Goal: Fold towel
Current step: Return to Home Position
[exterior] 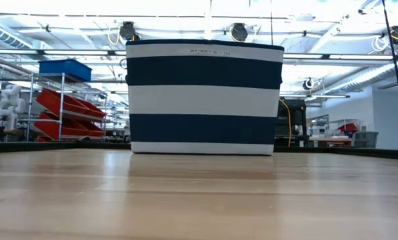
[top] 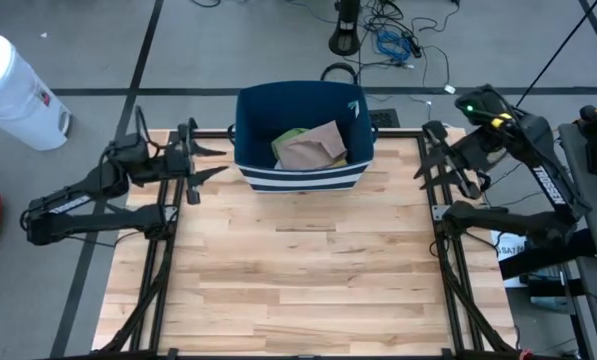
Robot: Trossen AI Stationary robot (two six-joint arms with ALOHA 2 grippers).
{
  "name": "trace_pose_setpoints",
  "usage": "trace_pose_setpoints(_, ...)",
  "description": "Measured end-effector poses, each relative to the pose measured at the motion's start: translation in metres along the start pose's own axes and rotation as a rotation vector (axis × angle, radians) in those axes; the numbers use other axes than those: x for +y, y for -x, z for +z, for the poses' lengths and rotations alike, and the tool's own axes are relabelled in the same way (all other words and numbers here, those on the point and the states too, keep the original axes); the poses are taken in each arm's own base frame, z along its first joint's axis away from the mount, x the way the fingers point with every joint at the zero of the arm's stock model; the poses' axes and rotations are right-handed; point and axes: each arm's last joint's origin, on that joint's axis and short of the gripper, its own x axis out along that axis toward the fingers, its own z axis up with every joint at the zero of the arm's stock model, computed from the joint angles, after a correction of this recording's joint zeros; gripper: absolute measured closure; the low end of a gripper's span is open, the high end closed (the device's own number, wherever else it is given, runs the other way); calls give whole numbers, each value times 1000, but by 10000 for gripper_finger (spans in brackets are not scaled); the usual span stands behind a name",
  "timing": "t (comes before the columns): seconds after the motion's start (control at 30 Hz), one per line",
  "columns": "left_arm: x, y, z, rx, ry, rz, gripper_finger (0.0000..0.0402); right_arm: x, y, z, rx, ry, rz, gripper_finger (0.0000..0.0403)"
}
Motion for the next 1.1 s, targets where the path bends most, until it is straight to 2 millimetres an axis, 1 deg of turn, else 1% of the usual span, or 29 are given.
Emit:
trace_pose_setpoints(0.13,-8,7,-17,-47,37,17,248,9,5,5,-26,1,-25,298)
trace_pose_setpoints(0.27,-16,11,-33,-53,88,17,248,19,5,-2,-26,-36,-34,298)
trace_pose_setpoints(0.47,-24,16,-51,-90,138,8,248,37,4,-25,-9,-64,-81,298)
trace_pose_setpoints(0.63,-29,20,-60,-106,152,23,248,44,2,-48,-49,-100,-126,298)
trace_pose_setpoints(0.77,-30,23,-63,-114,168,27,248,51,-1,-68,-112,-115,-138,298)
trace_pose_setpoints(0.9,-33,21,-70,-104,191,22,248,61,-3,-85,-204,-145,-137,298)
trace_pose_setpoints(0.97,-34,20,-73,-107,191,24,248,65,-3,-88,-216,-141,-147,298)
trace_pose_setpoints(1.1,-35,17,-79,-143,185,46,248,72,-4,-90,-227,-195,-142,301)
